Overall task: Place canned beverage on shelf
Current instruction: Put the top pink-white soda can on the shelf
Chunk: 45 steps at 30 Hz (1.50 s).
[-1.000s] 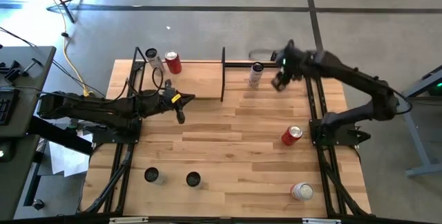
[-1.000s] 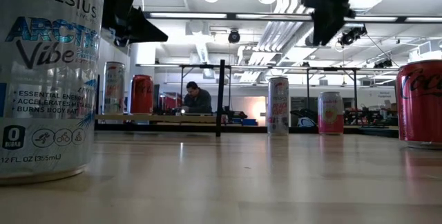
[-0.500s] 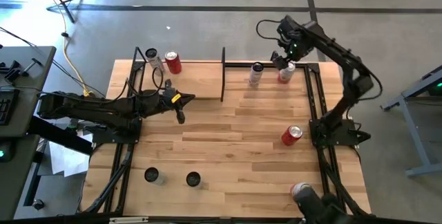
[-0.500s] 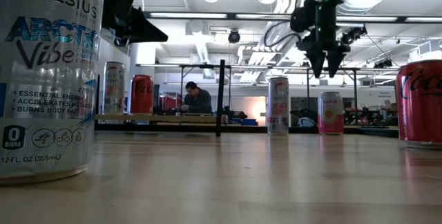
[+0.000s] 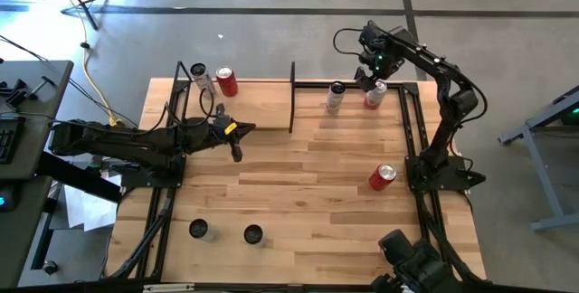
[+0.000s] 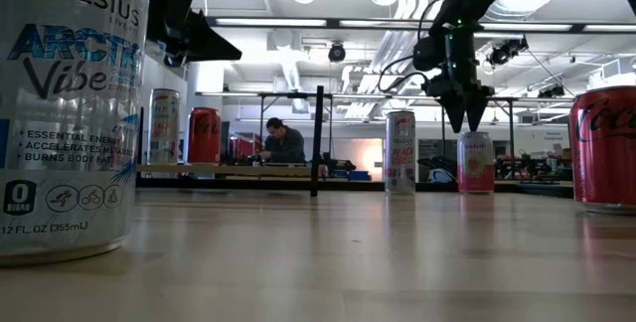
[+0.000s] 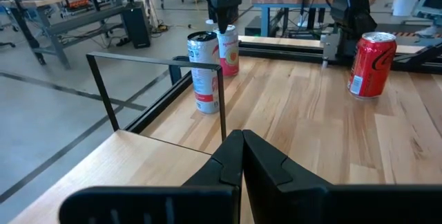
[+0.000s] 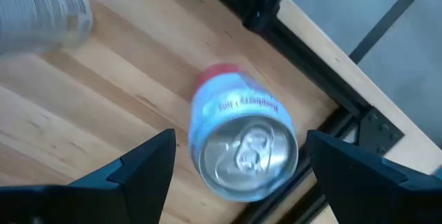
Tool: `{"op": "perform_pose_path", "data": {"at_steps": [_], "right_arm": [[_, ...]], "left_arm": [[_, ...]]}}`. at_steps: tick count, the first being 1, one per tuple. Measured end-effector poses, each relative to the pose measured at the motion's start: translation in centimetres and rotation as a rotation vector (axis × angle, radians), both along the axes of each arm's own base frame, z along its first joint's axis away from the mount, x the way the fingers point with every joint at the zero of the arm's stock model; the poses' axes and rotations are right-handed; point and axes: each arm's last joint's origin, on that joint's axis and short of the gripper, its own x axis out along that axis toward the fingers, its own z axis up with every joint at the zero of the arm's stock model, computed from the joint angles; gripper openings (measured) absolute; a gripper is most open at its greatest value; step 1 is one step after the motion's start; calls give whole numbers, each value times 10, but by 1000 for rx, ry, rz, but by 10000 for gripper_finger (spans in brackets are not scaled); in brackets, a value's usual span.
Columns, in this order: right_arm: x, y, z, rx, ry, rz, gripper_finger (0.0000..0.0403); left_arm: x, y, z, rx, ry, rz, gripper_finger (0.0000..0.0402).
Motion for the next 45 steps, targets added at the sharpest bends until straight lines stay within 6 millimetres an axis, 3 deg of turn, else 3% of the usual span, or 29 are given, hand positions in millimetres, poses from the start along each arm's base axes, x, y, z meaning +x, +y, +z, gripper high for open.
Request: {"op": "perform_pose_path", "data": {"at_steps": [28,37,45], "right_arm": [[-8,-2,-1,42,-15,7,309],[-13,1,-33,57,13,98,310],[-11,-2,-28,43,6,130,308]], "left_arm": [[0,0,-1,-6,4,1,0],[0,0,-1,-8,5,-5,0],[0,0,-1,-8,5,-4,0]]}}
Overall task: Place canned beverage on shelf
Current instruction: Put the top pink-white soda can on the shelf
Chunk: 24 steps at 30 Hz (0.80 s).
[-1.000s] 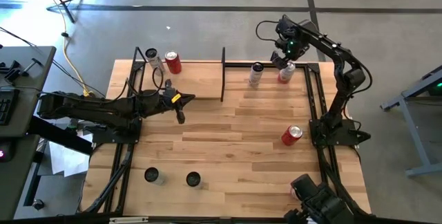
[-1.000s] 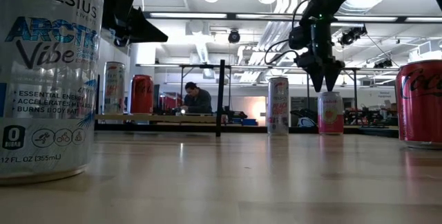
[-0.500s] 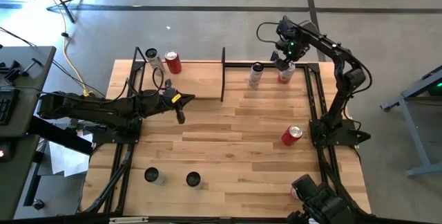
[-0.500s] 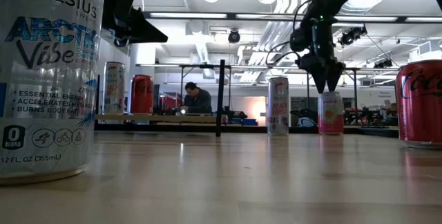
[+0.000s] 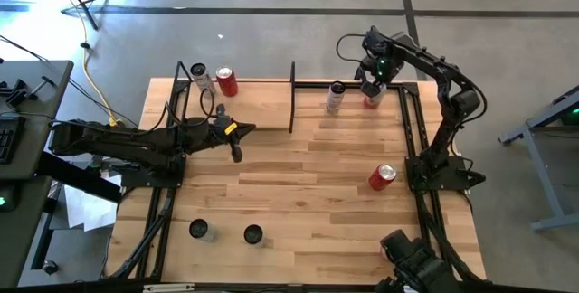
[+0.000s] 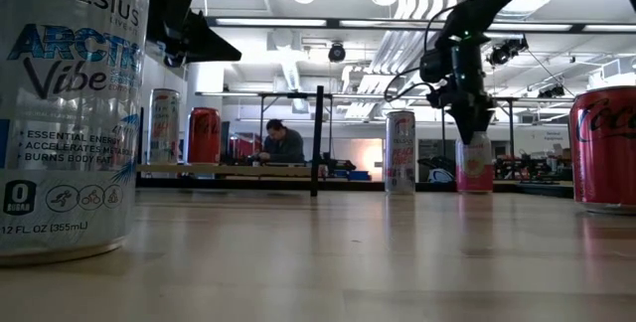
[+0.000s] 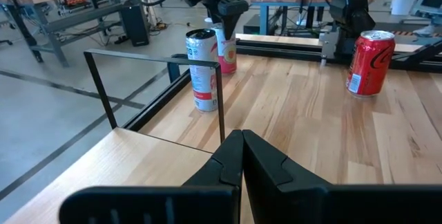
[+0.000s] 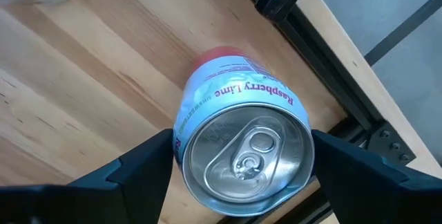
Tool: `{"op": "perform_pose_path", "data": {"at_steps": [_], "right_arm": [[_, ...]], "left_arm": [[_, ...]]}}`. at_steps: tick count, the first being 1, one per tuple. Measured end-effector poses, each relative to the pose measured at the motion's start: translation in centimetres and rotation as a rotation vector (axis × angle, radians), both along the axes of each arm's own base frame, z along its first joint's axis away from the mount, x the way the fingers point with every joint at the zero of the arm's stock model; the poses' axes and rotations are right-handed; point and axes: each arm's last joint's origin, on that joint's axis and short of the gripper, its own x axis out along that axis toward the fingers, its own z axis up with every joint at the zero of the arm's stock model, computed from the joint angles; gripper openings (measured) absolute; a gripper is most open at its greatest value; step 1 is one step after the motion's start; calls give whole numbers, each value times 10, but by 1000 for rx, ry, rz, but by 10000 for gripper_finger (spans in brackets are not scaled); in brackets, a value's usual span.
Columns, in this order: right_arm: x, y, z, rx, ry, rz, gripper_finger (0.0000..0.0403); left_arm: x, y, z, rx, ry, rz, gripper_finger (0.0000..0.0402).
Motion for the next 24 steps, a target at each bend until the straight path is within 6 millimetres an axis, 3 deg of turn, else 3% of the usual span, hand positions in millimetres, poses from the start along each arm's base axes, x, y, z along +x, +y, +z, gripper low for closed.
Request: {"op": "perform_pose_path", "data": {"at_steps": [7,12,16,24], "right_arm": [[1,0,1,6,-10,4,266],[2,5,2,32,5,14,264],[4,17,8,72,-1,31,264],[15,56,40,111,62,35,264]], "left_arm": [[0,0,0,-3,-1,-1,0],[0,0,0,-3,-1,-2,0],[-1,0,1,-2,-10,-2,0],[-7,0,8,-22,-55,6,0]]}}
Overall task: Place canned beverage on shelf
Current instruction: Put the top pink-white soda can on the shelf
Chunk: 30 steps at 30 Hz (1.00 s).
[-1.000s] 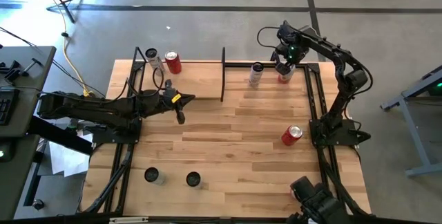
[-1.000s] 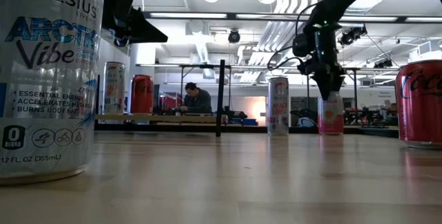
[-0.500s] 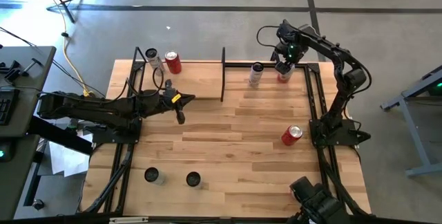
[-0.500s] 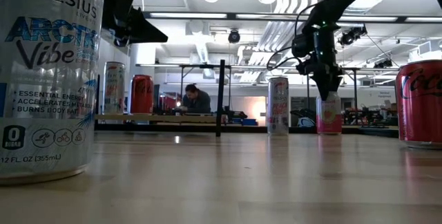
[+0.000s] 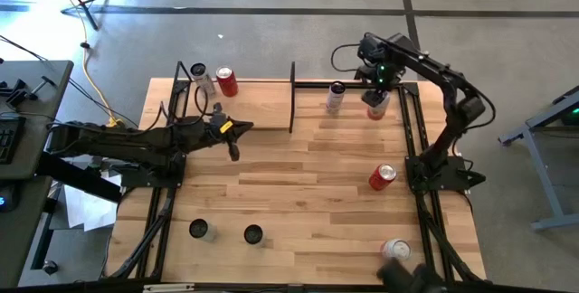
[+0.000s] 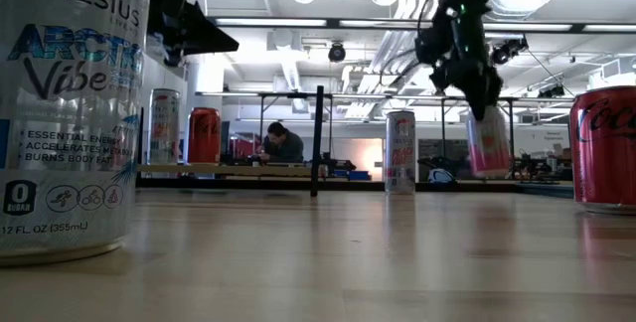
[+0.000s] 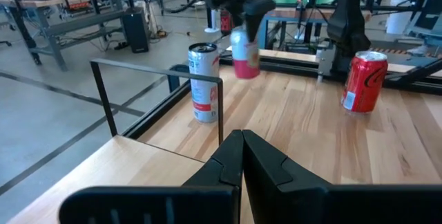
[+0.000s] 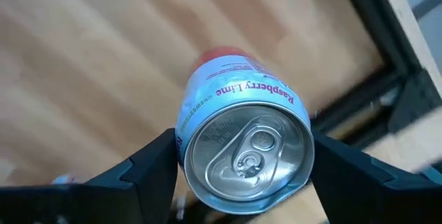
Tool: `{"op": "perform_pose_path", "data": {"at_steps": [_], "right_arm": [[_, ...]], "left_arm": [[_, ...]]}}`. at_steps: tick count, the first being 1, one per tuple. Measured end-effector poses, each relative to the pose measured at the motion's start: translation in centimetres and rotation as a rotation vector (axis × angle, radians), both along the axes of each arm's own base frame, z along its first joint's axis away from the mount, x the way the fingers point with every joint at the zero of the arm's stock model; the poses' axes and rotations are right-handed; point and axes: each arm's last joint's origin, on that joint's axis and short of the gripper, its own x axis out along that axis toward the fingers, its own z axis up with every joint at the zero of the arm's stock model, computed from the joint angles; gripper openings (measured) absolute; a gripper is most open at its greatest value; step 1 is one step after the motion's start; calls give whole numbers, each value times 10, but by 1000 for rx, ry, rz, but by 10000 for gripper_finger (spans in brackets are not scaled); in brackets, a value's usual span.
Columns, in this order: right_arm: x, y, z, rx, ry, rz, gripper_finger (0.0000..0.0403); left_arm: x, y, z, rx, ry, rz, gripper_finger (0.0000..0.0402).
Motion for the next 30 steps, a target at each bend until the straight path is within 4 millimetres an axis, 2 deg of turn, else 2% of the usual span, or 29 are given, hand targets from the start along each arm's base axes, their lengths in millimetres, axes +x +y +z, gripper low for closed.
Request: {"op": "perform_pose_path", "data": {"at_steps": [5,9,15,19,25,30], "right_arm": [[21,41,28,-7,-5,59,264],[42,82,50,-45,-75,87,264],[81,145,69,23,-194,201,264],[107,175,79,21,-236,272,264],[156,202,95,2,-343,406,264],[205,201,94,-38,-423,501,264]], "left_arm": [[-4,0,-1,-20,21,8,0],[-7,0,1,-21,9,14,0],[-13,-1,4,-22,3,15,0],[-15,-1,7,-20,-11,17,0],[-21,-2,8,-20,-2,27,0],[-32,-2,2,-38,-28,48,0]]}}
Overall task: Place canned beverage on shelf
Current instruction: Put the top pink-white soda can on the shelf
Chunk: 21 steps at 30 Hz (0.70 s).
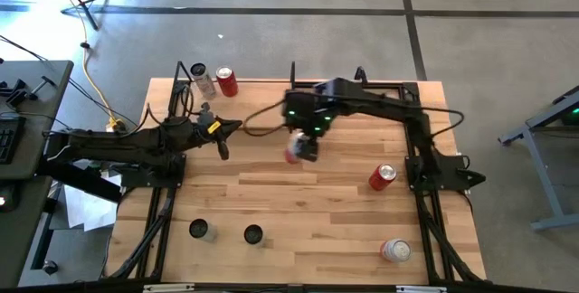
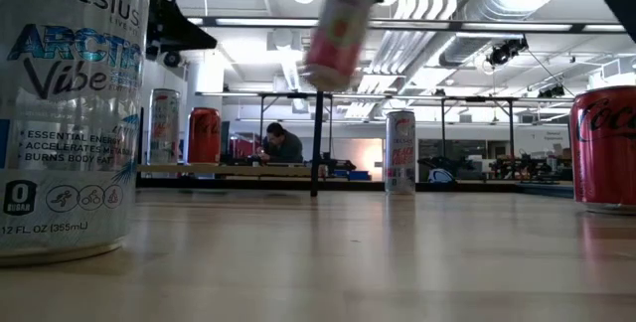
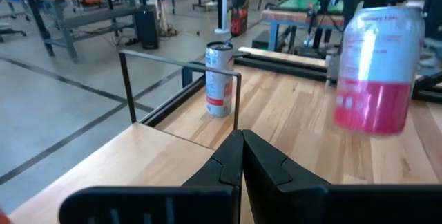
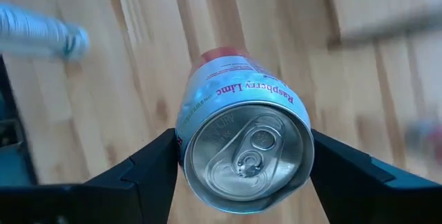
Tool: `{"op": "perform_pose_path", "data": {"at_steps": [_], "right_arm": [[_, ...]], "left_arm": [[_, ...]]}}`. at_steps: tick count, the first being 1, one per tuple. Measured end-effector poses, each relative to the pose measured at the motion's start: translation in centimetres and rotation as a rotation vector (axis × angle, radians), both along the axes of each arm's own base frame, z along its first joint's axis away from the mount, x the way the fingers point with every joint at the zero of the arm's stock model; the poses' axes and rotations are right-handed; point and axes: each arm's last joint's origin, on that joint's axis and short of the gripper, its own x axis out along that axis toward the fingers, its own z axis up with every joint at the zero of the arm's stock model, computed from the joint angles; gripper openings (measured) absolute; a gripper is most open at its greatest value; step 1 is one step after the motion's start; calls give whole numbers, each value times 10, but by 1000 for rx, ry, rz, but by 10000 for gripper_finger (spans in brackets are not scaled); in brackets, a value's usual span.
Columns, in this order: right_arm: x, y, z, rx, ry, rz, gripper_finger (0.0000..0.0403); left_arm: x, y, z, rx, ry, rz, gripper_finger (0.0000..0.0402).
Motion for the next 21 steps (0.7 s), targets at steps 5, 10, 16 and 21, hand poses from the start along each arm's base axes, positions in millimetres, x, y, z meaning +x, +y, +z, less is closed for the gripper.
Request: {"op": "perform_pose_path", "data": {"at_steps": [5,10,16,21], "right_arm": [[19,-23,-21,16,-56,54,264],[39,-40,-21,-58,-196,56,264],[46,-36,-50,-13,-83,75,264],[62,-37,-82,-30,-4,71,264]], "left_arm": [[-15,-1,-10,-14,-84,7,0],[-27,-3,-7,-3,-134,3,0],[-34,-3,-4,16,-148,-2,0],[-34,-4,-4,23,-147,-6,0]]}}
